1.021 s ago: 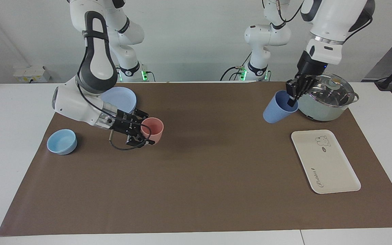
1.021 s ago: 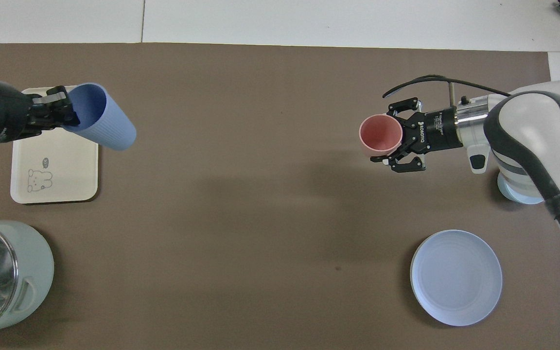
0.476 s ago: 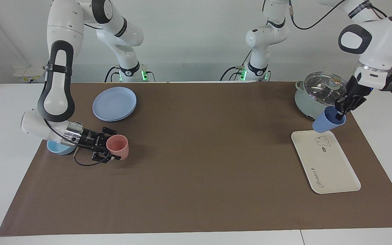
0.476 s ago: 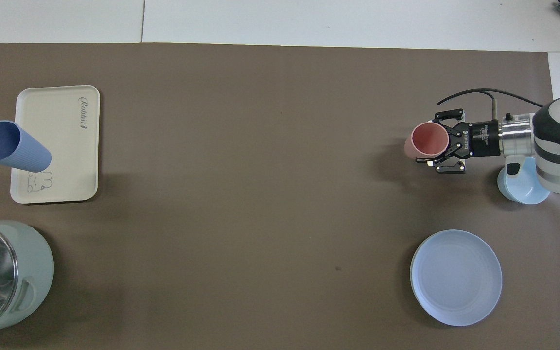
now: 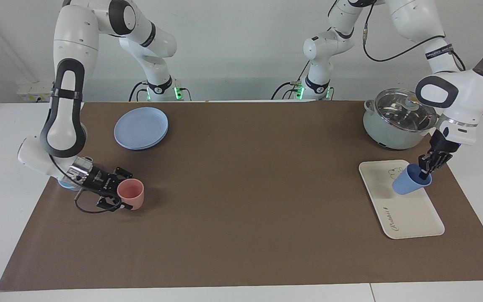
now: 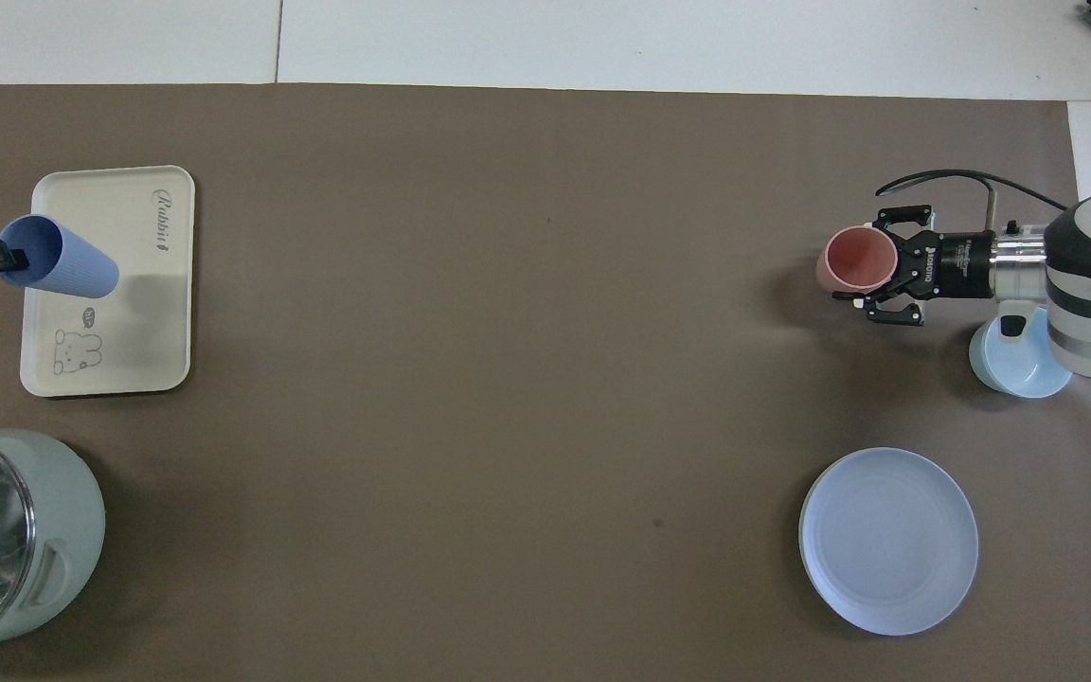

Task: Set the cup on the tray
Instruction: 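Lower blue cup onto the tray while the right gripper lowers pink cup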

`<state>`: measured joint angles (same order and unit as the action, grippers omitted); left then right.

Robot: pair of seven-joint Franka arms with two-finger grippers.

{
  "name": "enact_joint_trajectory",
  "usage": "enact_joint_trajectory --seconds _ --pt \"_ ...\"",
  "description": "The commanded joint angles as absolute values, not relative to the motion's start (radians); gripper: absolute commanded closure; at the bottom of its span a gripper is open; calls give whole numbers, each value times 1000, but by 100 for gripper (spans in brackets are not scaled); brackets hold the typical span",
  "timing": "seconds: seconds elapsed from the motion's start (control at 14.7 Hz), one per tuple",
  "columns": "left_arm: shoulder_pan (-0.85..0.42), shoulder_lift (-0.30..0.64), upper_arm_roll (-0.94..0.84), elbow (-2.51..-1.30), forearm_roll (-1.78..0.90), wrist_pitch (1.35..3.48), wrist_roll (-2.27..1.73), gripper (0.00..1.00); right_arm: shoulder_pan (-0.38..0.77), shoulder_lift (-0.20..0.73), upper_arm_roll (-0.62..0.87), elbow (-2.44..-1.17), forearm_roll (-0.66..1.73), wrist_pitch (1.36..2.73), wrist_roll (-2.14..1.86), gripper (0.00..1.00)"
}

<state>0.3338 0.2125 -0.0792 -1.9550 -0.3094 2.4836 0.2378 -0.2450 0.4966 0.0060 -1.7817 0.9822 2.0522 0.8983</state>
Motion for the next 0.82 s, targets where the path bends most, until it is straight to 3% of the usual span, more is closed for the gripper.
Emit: enact_joint_trajectory --seconds 0.0,0.07,0.14,0.2,0.27,0.34,0.41,0.48,0.75 --pt "331 230 -84 -1962 -342 2523 288 100 -265 503 15 -1787 1022 2077 868 100" --pt "331 238 -84 -1965 -342 2529 290 100 -265 503 15 -1787 1022 2089 868 100" --pt "330 244 -84 -1971 -342 2545 291 100 -262 500 15 -1802 1023 2104 876 87" --pt "330 244 -87 -1988 -344 2563 305 100 -262 497 15 -1805 1023 2112 893 86" --pt "330 245 -87 -1994 -344 2575 327 100 -261 491 15 -1809 1023 2115 905 76" --pt "328 245 -87 -1996 -344 2576 340 38 -259 486 15 -1809 1020 2118 910 57" --pt "325 245 -89 -1988 -344 2566 342 0 -259 480 14 -1807 1014 2118 908 25" --pt "324 244 -89 -1980 -342 2557 344 0 -259 470 14 -1809 1003 2118 907 0" --pt "296 206 -84 -1884 -319 2387 342 0 -256 454 12 -1799 847 2126 865 0"
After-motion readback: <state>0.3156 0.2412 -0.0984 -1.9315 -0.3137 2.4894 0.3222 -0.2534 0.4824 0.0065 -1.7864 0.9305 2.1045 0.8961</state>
